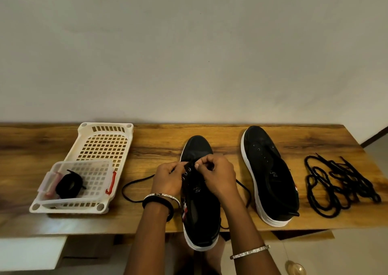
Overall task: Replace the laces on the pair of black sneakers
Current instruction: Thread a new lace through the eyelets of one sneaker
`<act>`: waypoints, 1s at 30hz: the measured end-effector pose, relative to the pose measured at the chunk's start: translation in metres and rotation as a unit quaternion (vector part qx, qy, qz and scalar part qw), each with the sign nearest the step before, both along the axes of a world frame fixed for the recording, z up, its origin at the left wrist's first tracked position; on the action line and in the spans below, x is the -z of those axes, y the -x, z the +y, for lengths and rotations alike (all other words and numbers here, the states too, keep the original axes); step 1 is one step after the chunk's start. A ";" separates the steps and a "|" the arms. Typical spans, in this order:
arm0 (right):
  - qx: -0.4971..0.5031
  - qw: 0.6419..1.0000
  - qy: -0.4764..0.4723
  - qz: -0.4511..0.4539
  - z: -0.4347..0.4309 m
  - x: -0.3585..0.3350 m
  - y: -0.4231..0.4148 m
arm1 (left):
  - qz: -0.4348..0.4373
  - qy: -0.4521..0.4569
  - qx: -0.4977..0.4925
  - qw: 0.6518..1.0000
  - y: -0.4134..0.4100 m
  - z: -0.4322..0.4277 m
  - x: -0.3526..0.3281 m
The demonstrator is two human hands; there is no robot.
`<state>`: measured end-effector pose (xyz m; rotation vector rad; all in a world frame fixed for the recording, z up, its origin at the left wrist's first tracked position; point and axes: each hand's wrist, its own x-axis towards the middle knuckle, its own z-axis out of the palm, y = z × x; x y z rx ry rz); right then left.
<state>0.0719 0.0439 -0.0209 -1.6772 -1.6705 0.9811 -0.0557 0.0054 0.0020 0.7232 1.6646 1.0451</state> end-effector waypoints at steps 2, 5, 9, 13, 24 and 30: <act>0.000 1.000 -0.002 -0.015 -0.001 -0.001 0.002 | -0.003 0.004 0.000 1.000 0.000 0.001 0.001; 0.001 0.999 -0.013 -0.043 -0.002 -0.002 0.005 | -0.034 0.015 -0.025 0.999 0.003 0.004 0.009; 0.010 0.999 -0.013 -0.032 -0.002 -0.001 0.006 | 0.069 -0.031 -0.007 0.997 0.000 0.003 0.019; 0.024 1.000 -0.010 -0.005 -0.003 0.000 0.004 | 0.294 -0.097 0.016 0.951 -0.005 0.005 0.021; 0.019 1.000 -0.004 -0.020 -0.002 0.001 0.003 | 0.485 -0.047 0.090 0.869 -0.011 0.006 0.014; -0.012 0.998 -0.017 -0.054 -0.002 0.001 0.002 | -0.118 -0.140 -0.153 0.971 0.004 0.012 0.002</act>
